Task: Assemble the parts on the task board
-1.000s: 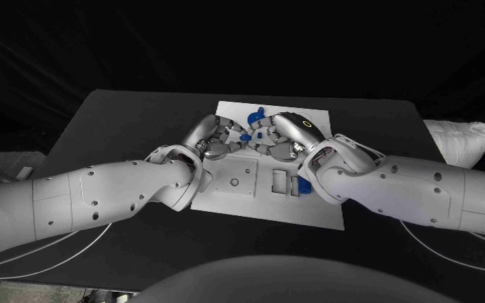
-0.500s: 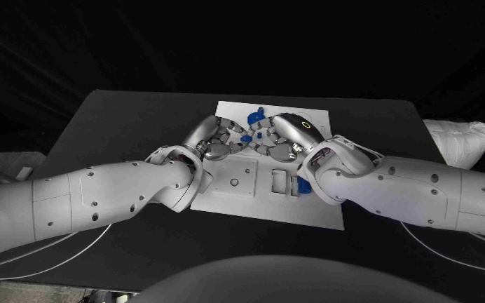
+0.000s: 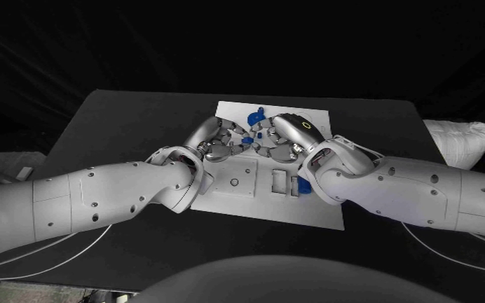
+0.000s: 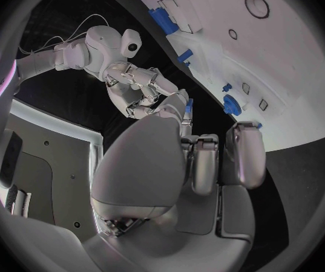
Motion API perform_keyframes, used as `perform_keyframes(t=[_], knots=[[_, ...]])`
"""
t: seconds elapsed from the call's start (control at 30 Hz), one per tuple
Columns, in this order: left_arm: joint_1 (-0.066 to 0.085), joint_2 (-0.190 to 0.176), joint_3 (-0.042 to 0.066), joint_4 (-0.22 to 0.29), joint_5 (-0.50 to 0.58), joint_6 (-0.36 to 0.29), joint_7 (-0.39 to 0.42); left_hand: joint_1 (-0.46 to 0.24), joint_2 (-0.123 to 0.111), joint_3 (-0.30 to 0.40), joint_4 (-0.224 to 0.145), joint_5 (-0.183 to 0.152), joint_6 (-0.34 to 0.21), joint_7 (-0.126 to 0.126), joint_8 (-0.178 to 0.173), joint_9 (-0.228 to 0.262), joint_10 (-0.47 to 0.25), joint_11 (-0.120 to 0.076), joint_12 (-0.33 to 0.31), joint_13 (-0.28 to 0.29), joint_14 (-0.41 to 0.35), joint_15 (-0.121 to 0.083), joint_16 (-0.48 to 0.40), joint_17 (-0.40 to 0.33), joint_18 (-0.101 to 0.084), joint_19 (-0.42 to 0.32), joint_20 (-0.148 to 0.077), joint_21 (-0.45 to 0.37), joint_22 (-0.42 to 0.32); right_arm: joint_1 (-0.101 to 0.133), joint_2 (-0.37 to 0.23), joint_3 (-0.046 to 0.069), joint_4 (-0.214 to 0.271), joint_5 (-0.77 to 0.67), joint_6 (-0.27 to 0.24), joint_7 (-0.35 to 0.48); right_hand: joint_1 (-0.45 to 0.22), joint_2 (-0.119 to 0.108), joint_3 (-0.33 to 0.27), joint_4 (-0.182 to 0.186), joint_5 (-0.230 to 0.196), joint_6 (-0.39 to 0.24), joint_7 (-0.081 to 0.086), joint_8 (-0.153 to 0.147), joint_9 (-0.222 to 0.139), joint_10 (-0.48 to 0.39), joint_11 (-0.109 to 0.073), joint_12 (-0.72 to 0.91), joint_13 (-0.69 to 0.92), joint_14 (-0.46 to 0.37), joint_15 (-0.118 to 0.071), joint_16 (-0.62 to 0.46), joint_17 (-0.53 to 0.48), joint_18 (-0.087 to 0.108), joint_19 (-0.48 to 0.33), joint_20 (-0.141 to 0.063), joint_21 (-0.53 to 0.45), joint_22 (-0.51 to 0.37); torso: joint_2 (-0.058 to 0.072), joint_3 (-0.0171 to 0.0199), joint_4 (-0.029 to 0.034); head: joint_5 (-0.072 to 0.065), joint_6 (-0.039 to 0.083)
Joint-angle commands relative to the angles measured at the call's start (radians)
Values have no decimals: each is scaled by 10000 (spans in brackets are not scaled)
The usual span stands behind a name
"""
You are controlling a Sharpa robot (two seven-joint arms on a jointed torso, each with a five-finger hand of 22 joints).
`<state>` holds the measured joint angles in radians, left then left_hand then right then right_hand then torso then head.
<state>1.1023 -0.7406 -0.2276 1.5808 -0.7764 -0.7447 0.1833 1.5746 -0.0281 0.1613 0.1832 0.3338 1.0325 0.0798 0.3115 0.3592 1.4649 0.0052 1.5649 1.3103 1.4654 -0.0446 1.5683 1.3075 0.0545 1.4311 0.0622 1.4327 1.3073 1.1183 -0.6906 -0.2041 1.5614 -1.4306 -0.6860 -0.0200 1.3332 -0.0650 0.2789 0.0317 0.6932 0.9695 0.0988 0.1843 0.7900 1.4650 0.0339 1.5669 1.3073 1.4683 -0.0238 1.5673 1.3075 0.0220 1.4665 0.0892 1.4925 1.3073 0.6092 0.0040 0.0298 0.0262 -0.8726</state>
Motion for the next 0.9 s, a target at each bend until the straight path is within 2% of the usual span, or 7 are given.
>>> perform_keyframes(t=[0.03,0.43,0.5,0.63,0.9], knots=[[10,20,24,29,20,105,262,5,60,53,3,46,112,-48,44,97,1059,-70,59,2605,1054,-72,25,2633,-64,62,-4,28,1395,-30,-17,-15,-19,-47,340,43,78,34,44,-37,46,10,-18,72,73,1058,-80,39,2635,1025,-67,35,2633,40,390,-80,-69,2294,2,-1,-4,-10,0],[10,26,23,4,11,190,352,-71,31,-34,44,-105,-33,-28,4,62,990,-53,-3,2492,1054,-61,25,2633,-55,38,-2,-11,1373,-36,-23,-15,-42,19,543,19,14,77,72,-151,-181,69,-94,389,581,1058,-142,39,2635,1025,-114,35,2633,35,404,-115,-53,2300,0,2,1,-19,0],[10,24,23,-21,-53,255,337,-132,58,-84,102,-259,-252,13,-109,-9,888,-20,-99,2324,1054,-38,25,2633,-50,17,13,-39,1360,-37,-24,-15,-48,38,512,26,3,79,69,-163,-195,67,-104,426,646,1058,-151,39,2635,1025,-122,35,2633,35,405,-122,-52,2301,0,0,-1,-13,0],[10,14,23,-93,-246,510,239,-333,-19,-208,358,-608,-924,234,-616,-361,483,161,-492,1664,1054,107,25,2633,-38,-50,117,-122,1323,-38,-22,-15,-65,69,421,38,-8,83,67,-171,-210,62,-113,455,702,1058,-159,39,2635,1025,-130,35,2633,32,412,-129,-42,2305,0,0,3,-21,0],[9,-14,22,-196,-403,1163,57,-478,-171,-358,655,-1034,-1151,370,-928,-711,236,285,-746,1264,1054,235,25,2633,-8,-149,248,-233,1277,-39,9,-14,-149,144,339,49,-44,92,59,-177,-270,35,-130,502,810,1058,-175,39,2635,1025,-144,35,2633,28,425,-143,-27,2311,1,-1,6,4,0]])
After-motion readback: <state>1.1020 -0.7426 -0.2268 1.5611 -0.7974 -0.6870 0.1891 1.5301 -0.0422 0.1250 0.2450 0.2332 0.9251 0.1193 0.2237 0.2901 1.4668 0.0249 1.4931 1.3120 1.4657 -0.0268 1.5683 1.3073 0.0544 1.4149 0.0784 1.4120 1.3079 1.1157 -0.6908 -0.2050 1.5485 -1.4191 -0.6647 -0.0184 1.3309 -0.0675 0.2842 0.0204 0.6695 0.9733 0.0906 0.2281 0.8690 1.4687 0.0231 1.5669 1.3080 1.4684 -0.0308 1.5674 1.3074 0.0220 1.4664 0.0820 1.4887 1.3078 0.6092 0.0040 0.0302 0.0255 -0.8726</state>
